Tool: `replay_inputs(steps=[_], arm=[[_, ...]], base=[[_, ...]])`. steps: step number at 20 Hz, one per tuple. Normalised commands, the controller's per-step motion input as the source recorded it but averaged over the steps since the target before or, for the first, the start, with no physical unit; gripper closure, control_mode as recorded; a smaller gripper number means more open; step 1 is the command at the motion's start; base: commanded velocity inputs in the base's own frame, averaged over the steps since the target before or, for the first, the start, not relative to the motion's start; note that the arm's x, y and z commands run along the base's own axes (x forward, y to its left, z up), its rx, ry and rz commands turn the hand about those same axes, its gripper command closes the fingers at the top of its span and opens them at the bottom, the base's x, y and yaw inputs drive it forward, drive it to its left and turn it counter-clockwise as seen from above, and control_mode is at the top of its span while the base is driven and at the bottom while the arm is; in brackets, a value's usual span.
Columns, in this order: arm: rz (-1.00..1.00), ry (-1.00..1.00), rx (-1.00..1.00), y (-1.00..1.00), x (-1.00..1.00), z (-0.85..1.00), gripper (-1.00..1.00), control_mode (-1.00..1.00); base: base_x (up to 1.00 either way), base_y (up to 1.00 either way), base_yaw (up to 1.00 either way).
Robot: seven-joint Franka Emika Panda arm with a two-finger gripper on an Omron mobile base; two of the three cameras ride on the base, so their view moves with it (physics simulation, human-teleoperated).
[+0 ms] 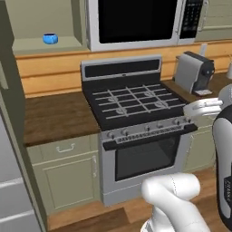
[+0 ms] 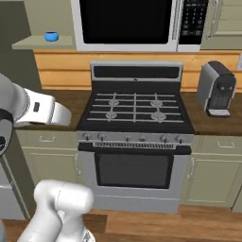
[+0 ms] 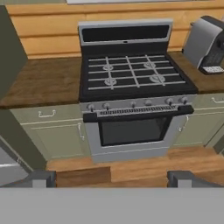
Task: Gather all objects into one cabinet and sort the glasses and bowls to opposite sides.
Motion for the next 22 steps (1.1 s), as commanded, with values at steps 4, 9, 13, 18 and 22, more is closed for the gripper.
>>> replay_inputs(steps=[4,9,13,18,22], arm=[[0.0,0.0,0.0,0.0,0.0,0.0,-1.0,1.0],[0.0,0.0,0.0,0.0,0.0,0.0,-1.0,1.0],[0.0,0.0,0.0,0.0,0.0,0.0,-1.0,1.0],[0.0,0.0,0.0,0.0,0.0,0.0,-1.0,1.0],[0.0,0.0,0.0,0.0,0.0,0.0,-1.0,1.0]], base=[[0.58,0.55,-0.1],[0.38,0.5,-0.01],[0.29,0.5,0.0],[0.32,0.32,0.04],[0.46,0.11,0.1]])
